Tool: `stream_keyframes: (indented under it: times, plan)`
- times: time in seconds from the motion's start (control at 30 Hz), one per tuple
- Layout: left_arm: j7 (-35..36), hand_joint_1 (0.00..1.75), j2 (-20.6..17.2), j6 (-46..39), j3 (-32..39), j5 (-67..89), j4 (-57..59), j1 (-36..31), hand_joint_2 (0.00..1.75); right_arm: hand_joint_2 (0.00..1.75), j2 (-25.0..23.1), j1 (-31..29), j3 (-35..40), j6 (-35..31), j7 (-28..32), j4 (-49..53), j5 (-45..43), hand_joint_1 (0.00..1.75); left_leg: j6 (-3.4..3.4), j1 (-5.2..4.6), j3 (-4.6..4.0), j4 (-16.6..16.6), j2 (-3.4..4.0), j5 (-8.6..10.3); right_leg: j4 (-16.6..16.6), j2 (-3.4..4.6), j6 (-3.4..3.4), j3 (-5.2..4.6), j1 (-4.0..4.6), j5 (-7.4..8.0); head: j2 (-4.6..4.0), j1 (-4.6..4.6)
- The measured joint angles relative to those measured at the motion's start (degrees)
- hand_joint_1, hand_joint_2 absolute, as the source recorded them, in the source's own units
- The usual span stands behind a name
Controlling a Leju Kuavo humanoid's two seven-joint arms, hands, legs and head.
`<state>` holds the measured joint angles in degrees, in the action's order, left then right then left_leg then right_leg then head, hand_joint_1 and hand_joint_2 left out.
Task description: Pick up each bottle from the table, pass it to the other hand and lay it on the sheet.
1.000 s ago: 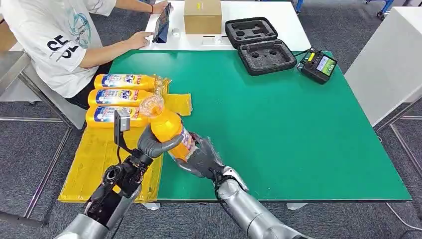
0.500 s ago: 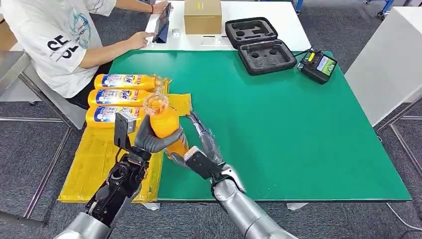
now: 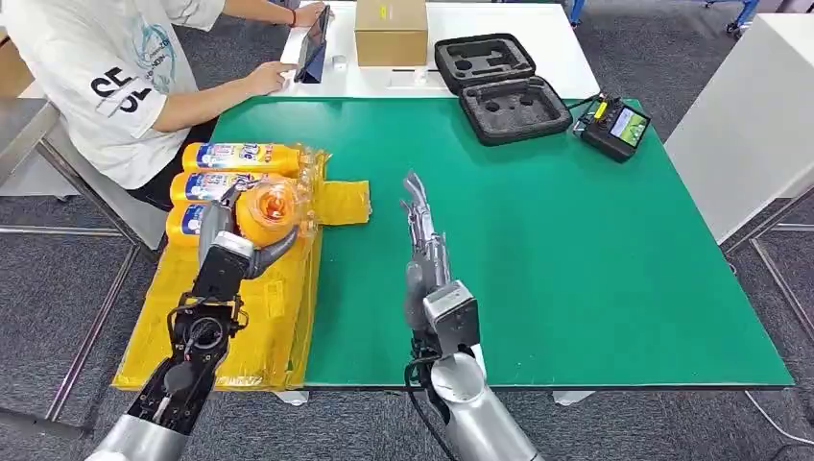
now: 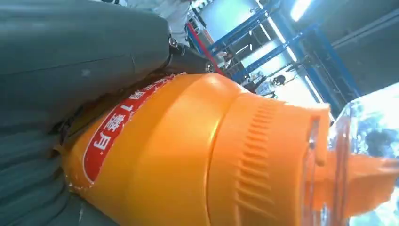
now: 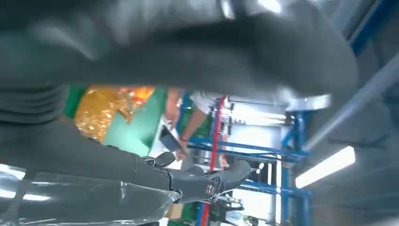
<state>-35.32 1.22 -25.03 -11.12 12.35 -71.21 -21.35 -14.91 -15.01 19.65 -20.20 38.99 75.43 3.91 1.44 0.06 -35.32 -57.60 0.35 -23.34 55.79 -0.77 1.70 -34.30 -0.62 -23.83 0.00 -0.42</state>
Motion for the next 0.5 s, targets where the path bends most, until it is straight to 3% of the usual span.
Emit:
stream_keyframes:
  times: [0.3,0.33,0.43,0.5]
  plan:
    - [4.0,1.75,-1.5,5.7,0.1,6.3,-1.7,0.3,1.75,0.00,0.2,1.5,0.0,-2.8,0.8,4.2,-2.5,0.00,0.01,0.00,0.01,0.0,0.00,0.02,0.0,0.00,0.01,0.01,0.00,0.02,0.00,0.00]
    - [4.0,1.75,-1.5,5.7,0.1,6.3,-1.7,0.3,1.75,1.75,0.2,1.5,0.0,-2.8,0.8,4.2,-2.5,0.00,0.01,0.00,0.01,0.0,0.00,0.02,0.0,0.00,0.01,0.01,0.00,0.02,0.00,0.00]
    - [6.2,1.75,-2.5,10.3,0.0,9.1,-2.8,0.6,1.75,1.75,0.2,1.9,-0.1,-3.8,0.9,5.2,-4.3,0.00,0.01,0.00,0.00,0.0,0.03,0.01,0.0,0.01,0.01,0.00,0.00,0.02,0.00,-0.02]
    - [13.6,1.75,-6.8,24.9,0.5,19.0,-6.6,2.9,1.75,1.75,0.4,2.3,-2.0,-5.6,1.0,6.6,-7.6,0.00,0.00,0.01,0.00,0.0,0.06,0.01,0.0,0.02,0.01,-0.02,0.01,0.01,0.00,0.00]
